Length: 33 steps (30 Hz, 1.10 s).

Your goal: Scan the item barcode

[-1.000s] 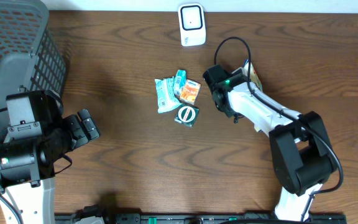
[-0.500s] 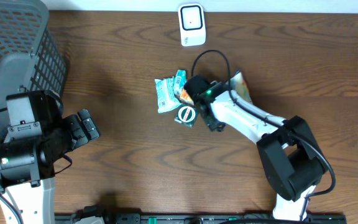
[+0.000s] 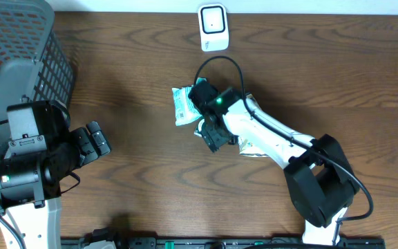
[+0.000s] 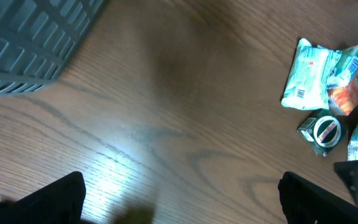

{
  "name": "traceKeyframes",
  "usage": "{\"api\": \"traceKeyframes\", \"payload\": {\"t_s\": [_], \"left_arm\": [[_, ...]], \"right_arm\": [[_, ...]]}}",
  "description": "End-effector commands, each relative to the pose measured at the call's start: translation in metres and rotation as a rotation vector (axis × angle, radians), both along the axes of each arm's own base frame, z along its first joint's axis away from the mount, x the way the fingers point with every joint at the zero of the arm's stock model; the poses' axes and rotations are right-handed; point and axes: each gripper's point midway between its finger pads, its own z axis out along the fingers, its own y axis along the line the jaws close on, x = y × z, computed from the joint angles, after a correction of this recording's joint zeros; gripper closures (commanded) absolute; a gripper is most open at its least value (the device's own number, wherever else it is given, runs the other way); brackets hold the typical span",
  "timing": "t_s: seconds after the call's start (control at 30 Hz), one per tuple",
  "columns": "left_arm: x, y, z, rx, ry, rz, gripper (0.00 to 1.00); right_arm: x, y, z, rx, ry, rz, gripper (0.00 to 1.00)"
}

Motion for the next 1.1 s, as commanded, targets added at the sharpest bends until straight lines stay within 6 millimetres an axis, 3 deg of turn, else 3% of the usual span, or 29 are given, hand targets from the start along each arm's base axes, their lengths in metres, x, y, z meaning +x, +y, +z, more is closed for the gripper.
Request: {"api": "traceKeyframes", "payload": {"t_s": [0.0,0.17,0.3,0.4,0.53,0.83,0.97,1.07], "left_arm": [[-0.001,0.004,-0.001,0.009,0.005,0.021,0.02],[-0.001,0.004,-0.001,0.009,0.005,0.021,0.03],[-0.001,0.004,-0.001,0.009,0.005,0.021,0.02],[-0.001,0.004,-0.001,0.009,0.005,0.021,0.02],[-0.001,0.004,-0.001,0.009,0.005,0.021,0.02],[-0.001,0.004,-0.001,0.009,0.005,0.021,0.02],[-0.001,0.004,-0.001,0.009,0.005,0.021,0.03],[-0.001,0.004,-0.001,0.009,0.005,0.021,0.02]], "right_arm": [[0.023,0.007,0.033,0.064,-0.055,-0.047,0.04],[0.058,-0.013,0.068,0.098,-0.110,-0.080,0.01],[0.071,-0.042,0.070,0.157,-0.061,-0.115,0.01],[0.067,-0.057,0.063,0.250,0.037,-0.138,0.02],[0.056,-0.067,0.052,0.366,0.143,-0.149,0.11],[0.031,-0.084,0.000,0.362,0.234,-0.176,0.18],[0.023,-0.080,-0.020,0.360,0.237,-0.175,0.40],[0.021,-0.077,-0.025,0.363,0.234,-0.187,0.43]]}}
